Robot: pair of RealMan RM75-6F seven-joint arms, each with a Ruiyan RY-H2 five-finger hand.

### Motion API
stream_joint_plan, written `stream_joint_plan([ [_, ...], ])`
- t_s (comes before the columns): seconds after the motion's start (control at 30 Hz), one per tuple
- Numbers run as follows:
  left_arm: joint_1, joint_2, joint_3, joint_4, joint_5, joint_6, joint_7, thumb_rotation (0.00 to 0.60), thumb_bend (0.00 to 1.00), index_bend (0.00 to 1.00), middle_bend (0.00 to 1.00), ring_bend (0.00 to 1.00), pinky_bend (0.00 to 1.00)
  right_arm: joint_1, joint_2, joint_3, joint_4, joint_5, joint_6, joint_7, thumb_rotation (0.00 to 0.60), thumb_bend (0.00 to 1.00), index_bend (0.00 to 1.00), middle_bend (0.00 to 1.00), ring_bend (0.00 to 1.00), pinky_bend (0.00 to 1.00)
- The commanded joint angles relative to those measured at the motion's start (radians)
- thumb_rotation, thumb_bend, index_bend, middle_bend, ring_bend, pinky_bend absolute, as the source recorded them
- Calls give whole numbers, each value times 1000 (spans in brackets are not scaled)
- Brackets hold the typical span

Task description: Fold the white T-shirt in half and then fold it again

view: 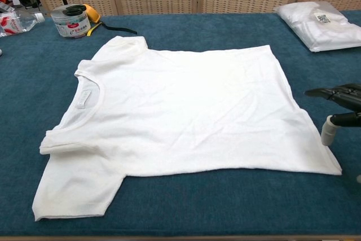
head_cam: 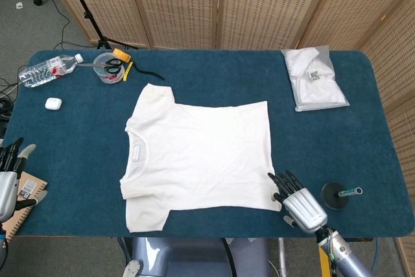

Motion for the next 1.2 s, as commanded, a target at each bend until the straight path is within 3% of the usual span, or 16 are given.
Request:
stream_joint_plan([
  [0.03, -1, -3, -2, 1, -5, 0, 4, 600, 0, 0, 0, 0, 0, 10, -26, -3, 17, 20, -24, -13, 600, 145, 404, 0, 0, 0],
  [0.4, -5, -4, -6, 5, -20, -6, 5, 600, 0, 0, 0, 0, 0, 37, -66, 12, 51, 79, -63, -40, 600, 254, 412, 0, 0, 0],
  [0.73, -6, -7, -4, 4, -21, -7, 11, 600, 0, 0, 0, 0, 0, 45, -76, -7, 52, 86, -68, -55, 600, 260, 417, 0, 0, 0],
  [0.9, -6, -6, -5, 4, -23, -6, 8, 600, 0, 0, 0, 0, 0, 51, -85, -14, 67, 89, -71, -56, 600, 351, 433, 0, 0, 0],
  [1.2, -7, -13, 0, 6, -20, -8, 19, 600, 0, 0, 0, 0, 0, 59, -98, -24, 84, 86, -67, -51, 600, 414, 494, 0, 0, 0],
])
